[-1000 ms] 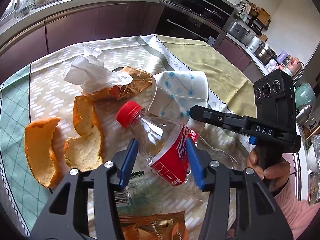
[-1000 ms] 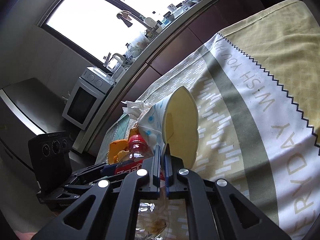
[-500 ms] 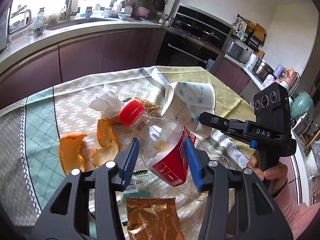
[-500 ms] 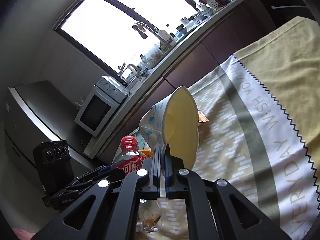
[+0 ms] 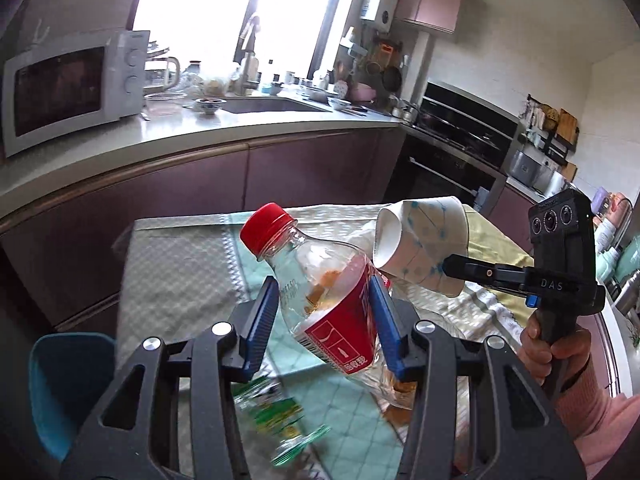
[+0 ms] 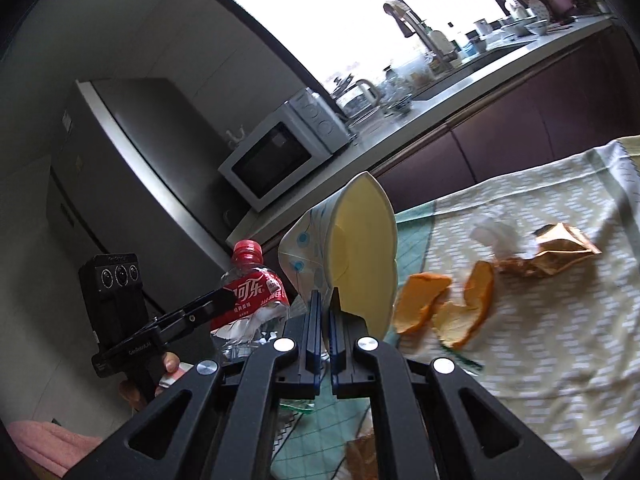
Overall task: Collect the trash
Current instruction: 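Carry bottle and cup to the blue bin and open both tools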
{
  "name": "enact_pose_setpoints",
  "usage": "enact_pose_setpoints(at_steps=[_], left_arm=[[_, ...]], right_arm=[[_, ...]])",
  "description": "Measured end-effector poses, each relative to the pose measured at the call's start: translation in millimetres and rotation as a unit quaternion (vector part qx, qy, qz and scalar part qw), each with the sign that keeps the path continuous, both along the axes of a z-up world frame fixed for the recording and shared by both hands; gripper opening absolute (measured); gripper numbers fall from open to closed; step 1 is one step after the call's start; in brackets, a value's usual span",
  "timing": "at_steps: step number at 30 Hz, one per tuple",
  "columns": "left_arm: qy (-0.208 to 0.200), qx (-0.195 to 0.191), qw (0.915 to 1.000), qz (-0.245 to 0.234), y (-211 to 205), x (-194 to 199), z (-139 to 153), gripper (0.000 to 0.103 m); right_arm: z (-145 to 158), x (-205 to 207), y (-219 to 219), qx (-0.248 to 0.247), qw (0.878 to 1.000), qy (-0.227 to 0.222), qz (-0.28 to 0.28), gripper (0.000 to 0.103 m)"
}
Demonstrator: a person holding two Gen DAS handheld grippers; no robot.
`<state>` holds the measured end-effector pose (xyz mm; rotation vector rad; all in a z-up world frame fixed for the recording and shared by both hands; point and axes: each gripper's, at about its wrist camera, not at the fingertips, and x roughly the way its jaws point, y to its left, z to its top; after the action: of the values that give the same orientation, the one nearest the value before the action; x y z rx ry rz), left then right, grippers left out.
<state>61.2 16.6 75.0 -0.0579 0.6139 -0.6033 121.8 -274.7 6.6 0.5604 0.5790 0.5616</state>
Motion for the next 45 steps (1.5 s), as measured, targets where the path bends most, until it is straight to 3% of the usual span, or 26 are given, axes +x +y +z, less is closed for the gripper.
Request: enact_pose_setpoints(at_steps=[6,11,18,21,24,26,31,38,45], left_arm=[[-0.003,0.011,0.9949,0.100,104,-24,0,0.045],[0.005,0.016,0.9836,0.180,180,-30,-8,0.045],[0.032,0.050,0.9651,0.255,244,-15,-40,0.044],[0.046,0.071,0.9594,0.269,255,-2,-61,0.042],[0.060,0.083,0.9578,0.268,258,13,-80,0.032],[0.071,0.080,0.9604,0.257,257,25,-91,0.033],[0.098,0.083,0.9568,0.261,262,43,-118,0.032],[0.107,0.068,0.9585,0.255,260,38,-129,0.035],[0.096,0.052,0.9654,0.237,247,28,-124,0.045]], right_arm=[[0,29,92,-0.025,0.995,0.011,0.095,0.003],[-3,58,166,-0.051,0.985,0.027,0.160,0.003],[-23,98,249,-0.089,0.971,0.074,0.207,0.003],[-34,110,278,-0.114,0.966,0.090,0.215,0.003],[-46,118,303,-0.141,0.960,0.105,0.217,0.003],[-52,124,316,-0.158,0.957,0.110,0.215,0.003],[-72,142,340,-0.184,0.951,0.139,0.207,0.004],[-91,159,354,-0.201,0.946,0.163,0.194,0.009],[-81,147,340,-0.189,0.951,0.151,0.192,0.016]])
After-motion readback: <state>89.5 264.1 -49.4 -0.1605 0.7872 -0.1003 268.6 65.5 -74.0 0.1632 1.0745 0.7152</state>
